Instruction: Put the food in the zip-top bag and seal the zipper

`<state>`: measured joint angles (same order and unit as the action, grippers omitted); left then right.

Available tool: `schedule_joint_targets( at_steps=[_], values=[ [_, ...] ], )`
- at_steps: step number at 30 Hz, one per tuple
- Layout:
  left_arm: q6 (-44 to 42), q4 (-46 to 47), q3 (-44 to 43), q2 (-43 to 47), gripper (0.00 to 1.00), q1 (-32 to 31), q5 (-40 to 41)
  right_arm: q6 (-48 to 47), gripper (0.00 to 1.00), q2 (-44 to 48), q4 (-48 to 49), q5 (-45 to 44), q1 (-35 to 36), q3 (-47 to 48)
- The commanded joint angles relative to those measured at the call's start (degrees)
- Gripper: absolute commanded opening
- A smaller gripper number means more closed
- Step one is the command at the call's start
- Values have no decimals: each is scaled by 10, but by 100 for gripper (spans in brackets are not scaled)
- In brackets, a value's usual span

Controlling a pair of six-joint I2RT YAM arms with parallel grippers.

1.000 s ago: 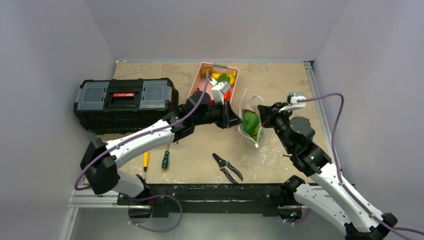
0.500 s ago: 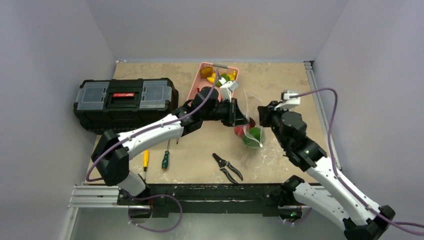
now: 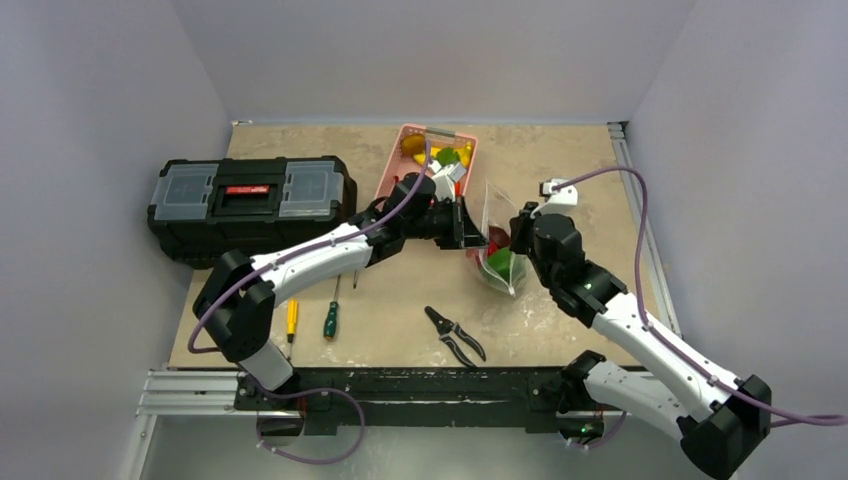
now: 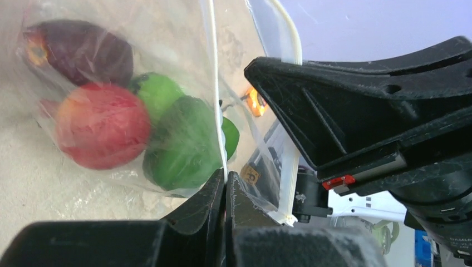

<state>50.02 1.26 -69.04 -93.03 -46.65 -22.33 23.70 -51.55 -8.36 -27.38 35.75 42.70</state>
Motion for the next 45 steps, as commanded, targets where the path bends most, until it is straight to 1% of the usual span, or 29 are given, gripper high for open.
schedule_joint_targets(
  at_steps=[1,2,4,5,6,8,11,14,15,17,19,21,23,26,29,32,35,38,41,42,43,45],
  values=[
    [-10,26,-14,33,0,-6,-25,4,0,41,18,-1,2,15],
    [-16,19,-17,37,3,-5,-21,1,0,52,25,1,2,14],
    [-30,2,-23,46,28,-3,-12,-2,0,65,28,-6,2,14],
    [-36,-4,-23,51,36,0,-9,-2,0,69,27,-15,2,12],
    [-43,-5,-21,57,40,4,-9,-2,0,73,26,-25,2,7],
    [-47,2,-9,71,45,16,-10,-3,0,81,24,-48,2,-5],
    [-57,5,10,94,49,44,-11,-1,0,94,25,-68,2,-20],
    [-76,-1,28,122,53,72,8,-2,0,103,32,-81,2,-24],
    [-88,-10,28,129,55,80,23,-2,0,104,37,-82,2,-25],
    [-131,-65,18,135,60,87,67,-4,0,99,48,-80,2,-31],
    [-173,-122,-10,128,66,89,141,-5,0,90,54,-74,2,-33],
    [-207,-163,-40,108,68,91,193,-6,0,80,56,-64,1,-35],
    [-222,-184,-64,88,70,95,242,-7,0,76,62,-56,2,-39],
    [-221,-190,-96,52,72,106,277,-8,0,72,75,-52,2,-49],
    [-192,-170,-124,10,73,118,309,-9,0,67,80,-48,2,-53],
    [-141,-123,-144,-39,74,133,307,-10,0,60,81,-47,1,-55],
    [-107,-3,-142,-85,77,138,316,-11,0,57,80,-46,-1,-57],
    [-69,66,-165,-134,79,139,352,-11,0,55,94,-42,-3,-61],
    [20,76,-215,-201,84,144,393,-12,0,53,97,-40,-4,-63],
    [48,64,-240,-225,87,145,406,-12,0,53,97,-39,-5,-64],
    [93,45,-274,-246,88,145,434,-12,0,53,98,-38,-6,-65],
    [154,20,-304,-283,88,146,469,-11,0,51,101,-38,-6,-66]
  ],
)
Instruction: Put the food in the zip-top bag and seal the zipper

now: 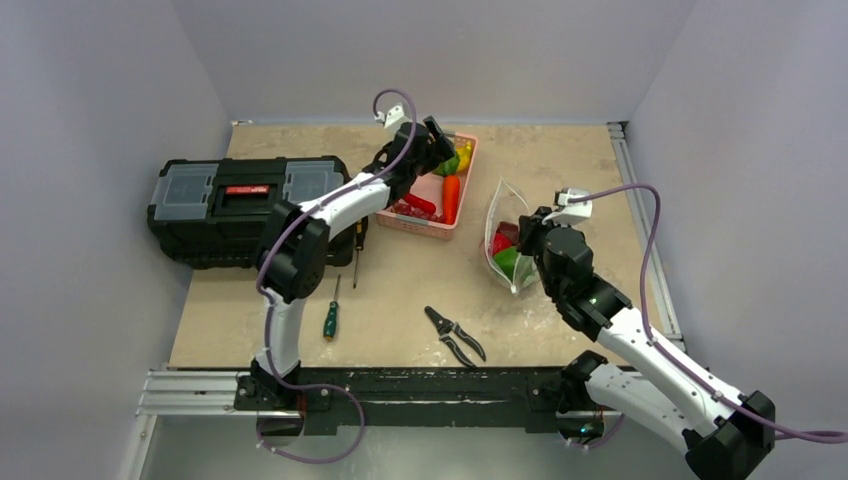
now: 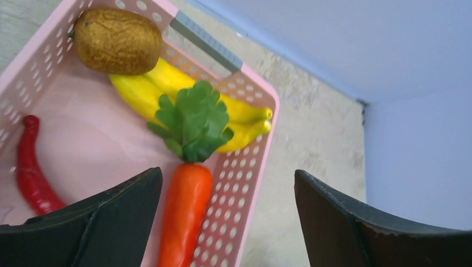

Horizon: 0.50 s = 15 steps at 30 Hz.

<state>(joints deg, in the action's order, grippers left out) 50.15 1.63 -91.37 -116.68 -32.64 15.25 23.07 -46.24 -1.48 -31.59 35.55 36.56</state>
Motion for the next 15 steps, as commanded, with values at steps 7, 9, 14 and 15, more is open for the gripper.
schedule_joint_targets(
  at_steps=[7,9,14,15],
  values=[
    [332,19,-120,-121,82,10,178,-7,0,3,36,5,-3,-10],
    [349,3,-141,-138,80,10,203,-10,0,5,39,2,1,-12],
    [358,-33,-179,-164,76,9,242,-13,0,11,39,-7,13,-14],
    [378,-51,-183,-166,74,9,268,-14,0,12,39,-8,15,-14]
  ],
)
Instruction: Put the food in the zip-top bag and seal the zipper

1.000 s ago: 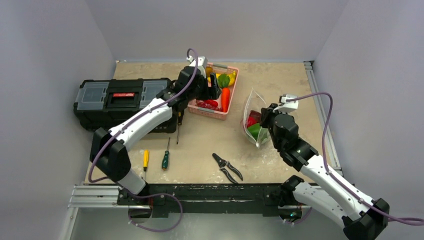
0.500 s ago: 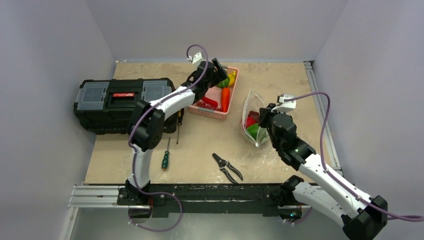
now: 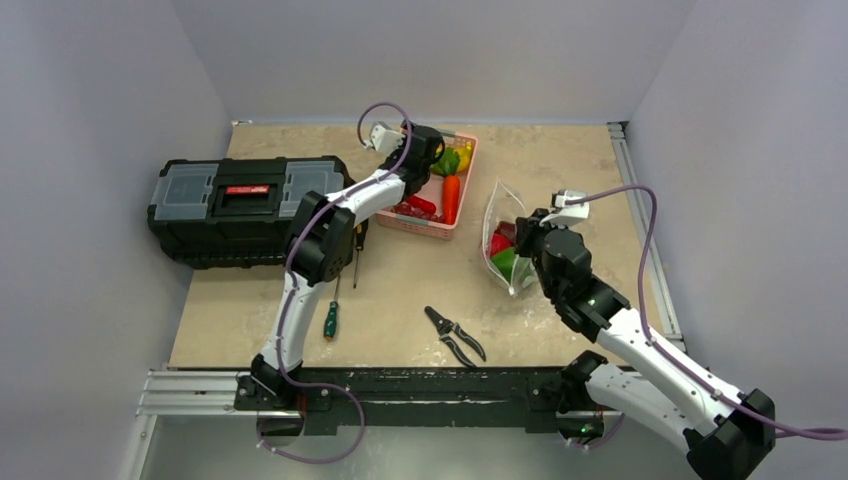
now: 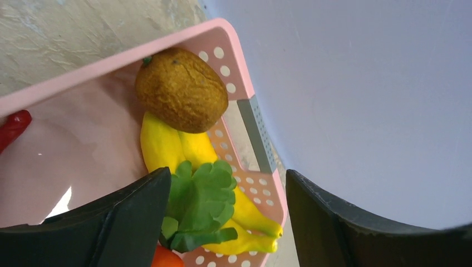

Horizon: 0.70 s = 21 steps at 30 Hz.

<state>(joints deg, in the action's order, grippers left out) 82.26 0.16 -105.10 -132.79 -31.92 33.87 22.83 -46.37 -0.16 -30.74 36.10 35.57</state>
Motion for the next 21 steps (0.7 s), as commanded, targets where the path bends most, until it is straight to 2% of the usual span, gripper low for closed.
schedule_joint_targets(
  at_steps=[1,4,14,18,21],
  values=[
    [58,-37,-48,-9,72,1,94,-12,0,15,26,-19,12,-5],
    [62,-43,-58,-23,67,2,113,-14,0,17,27,-23,18,-6],
    [83,-127,-109,-60,66,2,154,-17,0,20,29,-30,24,-7],
    [77,-119,-120,-78,66,3,168,-18,0,20,28,-32,24,-6],
    [33,-55,-121,-92,65,6,166,-18,0,19,28,-34,24,-7]
  ],
)
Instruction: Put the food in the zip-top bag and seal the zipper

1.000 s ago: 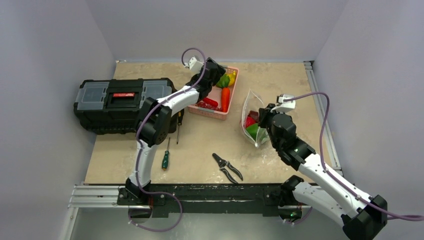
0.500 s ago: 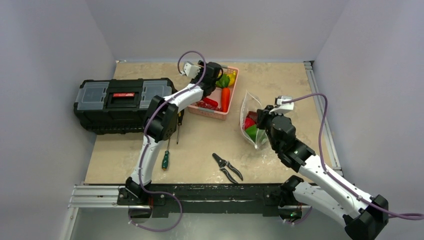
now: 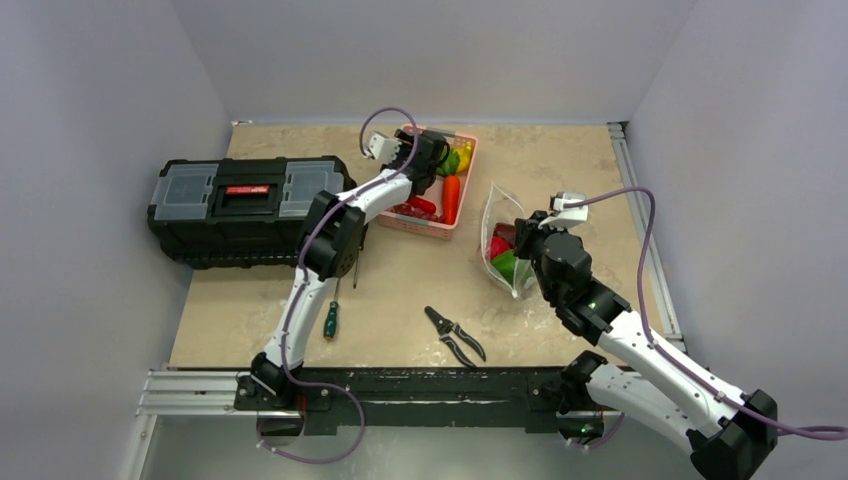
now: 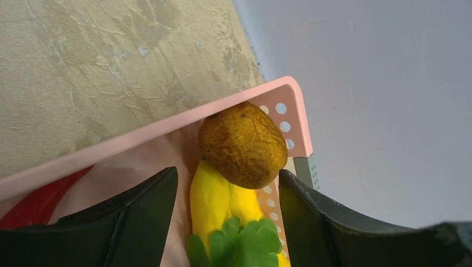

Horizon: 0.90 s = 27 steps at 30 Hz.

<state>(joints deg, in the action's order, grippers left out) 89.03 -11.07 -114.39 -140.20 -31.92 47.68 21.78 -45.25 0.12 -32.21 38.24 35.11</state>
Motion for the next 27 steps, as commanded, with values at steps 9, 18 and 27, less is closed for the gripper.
schedule_joint_targets(
  at_steps=[9,18,27],
  values=[
    [-60,101,-66,-64,58,16,2,-10,0,-2,29,-21,2,-2],
    [-111,146,-42,-39,10,22,-18,-12,0,-8,33,-20,2,-2],
    [-177,222,87,64,0,18,-46,-11,0,-2,30,-16,2,-1]
  ],
)
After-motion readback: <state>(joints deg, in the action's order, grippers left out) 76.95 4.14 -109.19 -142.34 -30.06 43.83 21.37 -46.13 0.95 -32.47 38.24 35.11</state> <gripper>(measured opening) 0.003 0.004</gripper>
